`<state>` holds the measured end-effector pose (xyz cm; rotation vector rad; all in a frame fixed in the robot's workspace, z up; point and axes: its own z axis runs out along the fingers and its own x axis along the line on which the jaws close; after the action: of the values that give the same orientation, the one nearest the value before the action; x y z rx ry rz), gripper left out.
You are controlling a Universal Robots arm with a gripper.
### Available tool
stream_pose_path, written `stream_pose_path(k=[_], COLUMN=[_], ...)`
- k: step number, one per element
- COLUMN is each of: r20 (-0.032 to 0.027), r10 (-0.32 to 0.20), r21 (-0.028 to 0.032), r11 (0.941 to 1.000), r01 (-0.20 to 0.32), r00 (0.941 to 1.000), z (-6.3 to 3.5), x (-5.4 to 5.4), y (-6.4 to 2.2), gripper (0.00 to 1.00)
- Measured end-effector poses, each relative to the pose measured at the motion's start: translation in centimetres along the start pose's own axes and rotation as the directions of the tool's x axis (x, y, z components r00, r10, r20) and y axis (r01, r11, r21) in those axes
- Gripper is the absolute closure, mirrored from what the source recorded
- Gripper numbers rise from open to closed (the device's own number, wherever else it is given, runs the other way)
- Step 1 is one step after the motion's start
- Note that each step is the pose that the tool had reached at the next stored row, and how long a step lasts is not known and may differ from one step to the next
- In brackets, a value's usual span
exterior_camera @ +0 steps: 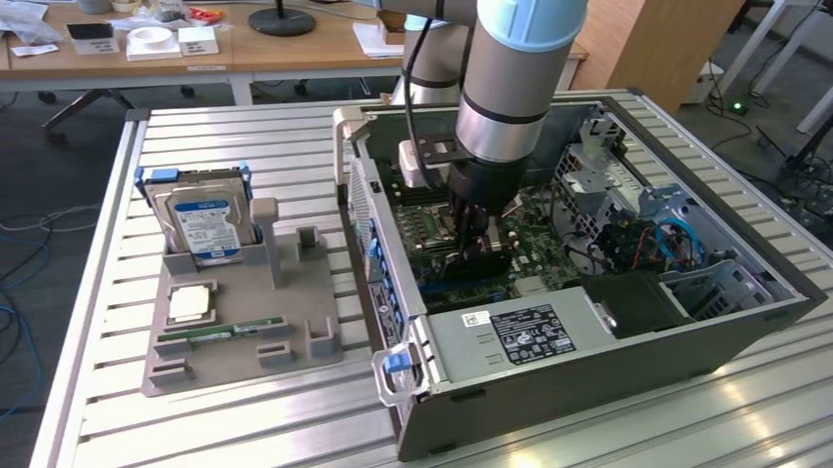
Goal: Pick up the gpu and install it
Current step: 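Insert the gpu into the slot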
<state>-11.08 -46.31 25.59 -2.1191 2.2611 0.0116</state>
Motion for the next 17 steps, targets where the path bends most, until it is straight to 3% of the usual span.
stream_pose_path(k=[17], r20=[-0.0001], r10=[0.007], r21=[0.0003], r11=[1.0], r01=[-0.007], r00=[1.0], z=[0.01], x=[-0.05], y=[0.01], gripper=[0.74])
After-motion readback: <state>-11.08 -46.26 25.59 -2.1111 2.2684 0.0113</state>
